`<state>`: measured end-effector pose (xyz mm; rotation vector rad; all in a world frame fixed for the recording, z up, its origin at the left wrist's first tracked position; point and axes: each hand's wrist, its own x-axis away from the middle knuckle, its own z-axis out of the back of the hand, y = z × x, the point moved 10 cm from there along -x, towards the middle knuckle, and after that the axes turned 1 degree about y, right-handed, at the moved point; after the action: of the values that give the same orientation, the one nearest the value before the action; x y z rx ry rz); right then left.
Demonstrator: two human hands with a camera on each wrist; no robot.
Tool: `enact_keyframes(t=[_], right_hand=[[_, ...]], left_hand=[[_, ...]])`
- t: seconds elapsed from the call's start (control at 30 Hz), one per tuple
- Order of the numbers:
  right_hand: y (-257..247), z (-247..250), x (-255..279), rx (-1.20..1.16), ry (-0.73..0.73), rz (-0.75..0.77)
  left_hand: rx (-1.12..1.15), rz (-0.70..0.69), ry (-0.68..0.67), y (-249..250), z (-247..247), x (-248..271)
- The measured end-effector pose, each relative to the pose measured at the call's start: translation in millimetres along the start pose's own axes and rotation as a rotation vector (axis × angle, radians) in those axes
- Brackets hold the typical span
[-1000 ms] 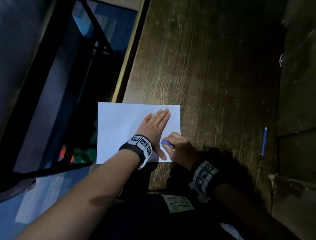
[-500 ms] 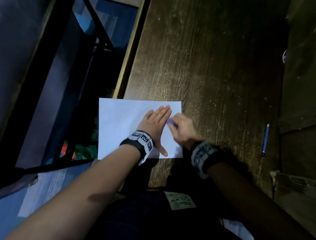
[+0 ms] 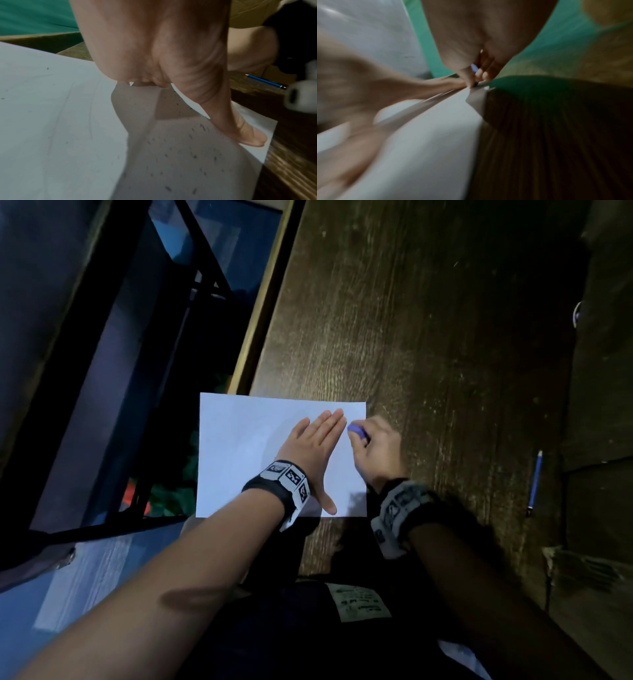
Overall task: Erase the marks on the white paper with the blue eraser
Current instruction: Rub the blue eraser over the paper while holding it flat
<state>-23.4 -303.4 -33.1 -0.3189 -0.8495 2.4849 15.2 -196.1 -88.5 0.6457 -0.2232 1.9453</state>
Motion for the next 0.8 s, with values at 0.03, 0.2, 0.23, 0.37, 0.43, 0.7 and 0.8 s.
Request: enact_keyframes(t=[0.03, 0.2, 0.23, 0.37, 0.43, 0.7, 0.8], right_hand=[[-11.1, -4.6, 15.7, 0.001, -0.022, 0.033], [-42.0, -29.3, 68.6, -0.039, -0.354, 0.229], [-35.2, -28.3, 52.4, -0.023, -0.325, 0.237], [1.9, -4.0, -4.5, 0.01, -0.042, 0.055], [-10.4, -6.3, 17.0, 0.036, -0.041, 0.076], [-8.8, -14.1, 13.7, -0.011, -0.113, 0.09], [5.7, -5.3, -7.8, -0.03, -0.04, 0.03]], left_hand=[[-0.001, -0.001, 0.008, 0.6, -0.4, -0.4], [0.028, 0.02, 0.027, -3.1, -1.3, -2.1], [0.013, 0.009, 0.013, -1.6, -1.1, -1.0], [-0.006, 0.004, 0.0, -0.4, 1.2, 1.9], [0.002, 0.001, 0.0, -0.5, 0.0, 0.9], [0.022, -0.002, 0.0, -0.8, 0.6, 0.5], [0.026, -0.004, -0.002, 0.0, 2.1, 2.4]])
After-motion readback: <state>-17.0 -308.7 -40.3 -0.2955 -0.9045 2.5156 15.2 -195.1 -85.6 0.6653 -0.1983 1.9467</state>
